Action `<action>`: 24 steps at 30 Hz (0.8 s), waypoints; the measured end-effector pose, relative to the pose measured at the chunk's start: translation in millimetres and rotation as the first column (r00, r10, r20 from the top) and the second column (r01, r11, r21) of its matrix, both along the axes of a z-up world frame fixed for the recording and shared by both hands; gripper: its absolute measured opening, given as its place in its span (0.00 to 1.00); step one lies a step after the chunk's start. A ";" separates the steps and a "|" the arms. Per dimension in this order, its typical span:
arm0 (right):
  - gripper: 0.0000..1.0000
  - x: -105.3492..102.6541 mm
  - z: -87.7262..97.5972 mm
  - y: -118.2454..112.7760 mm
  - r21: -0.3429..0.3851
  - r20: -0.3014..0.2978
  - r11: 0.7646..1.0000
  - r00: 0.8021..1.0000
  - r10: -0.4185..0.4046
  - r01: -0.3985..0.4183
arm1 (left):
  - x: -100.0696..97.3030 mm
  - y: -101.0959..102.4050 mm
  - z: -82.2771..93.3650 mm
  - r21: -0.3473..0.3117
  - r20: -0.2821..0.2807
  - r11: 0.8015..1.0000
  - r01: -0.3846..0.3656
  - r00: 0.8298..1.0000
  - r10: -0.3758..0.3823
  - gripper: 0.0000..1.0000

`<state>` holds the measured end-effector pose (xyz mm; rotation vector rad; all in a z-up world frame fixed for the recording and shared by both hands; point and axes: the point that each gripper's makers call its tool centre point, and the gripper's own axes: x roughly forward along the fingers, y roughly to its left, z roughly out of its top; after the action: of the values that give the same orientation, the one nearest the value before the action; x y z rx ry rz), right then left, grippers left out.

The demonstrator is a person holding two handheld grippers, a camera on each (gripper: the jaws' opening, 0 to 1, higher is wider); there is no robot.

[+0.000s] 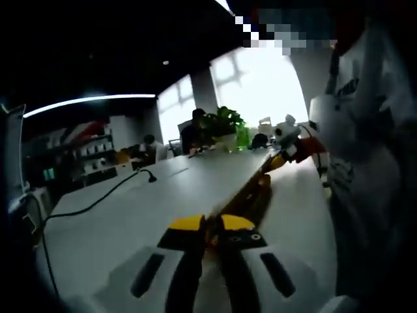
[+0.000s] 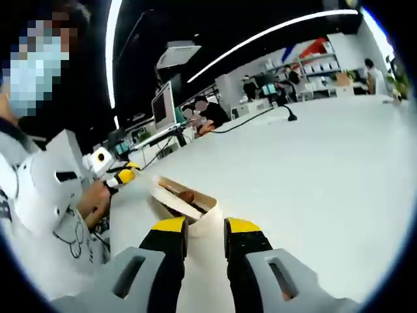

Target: Arrange the utensils inside the cutlery case until each visible utensil rests in its matching compartment.

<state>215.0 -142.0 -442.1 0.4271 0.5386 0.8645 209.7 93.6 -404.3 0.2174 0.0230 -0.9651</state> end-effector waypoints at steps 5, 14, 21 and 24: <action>0.18 -19.7 -6.6 4.2 0.077 -0.185 0.997 0.982 0.033 -0.019 | -0.5 -2.6 -7.6 0.020 -0.010 1.000 0.001 1.000 0.000 0.08; 0.25 -29.9 13.6 13.7 0.394 -0.411 0.919 0.896 0.168 0.008 | 0.4 -3.3 -8.5 0.010 -0.007 1.000 0.000 1.000 0.000 0.08; 0.32 -28.6 23.8 28.9 0.521 -0.497 0.851 0.834 0.239 0.067 | -0.9 -1.6 -9.8 0.000 -0.008 1.000 0.000 1.000 0.000 0.08; 0.32 -25.8 20.5 30.7 0.530 -0.542 0.841 0.807 0.235 0.111 | -0.6 0.2 -9.7 -0.002 -0.009 1.000 0.002 1.000 -0.002 0.08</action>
<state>189.2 -111.3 -421.6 1.2416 0.8894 0.9436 209.1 93.8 -414.0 0.2109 0.0298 -0.9679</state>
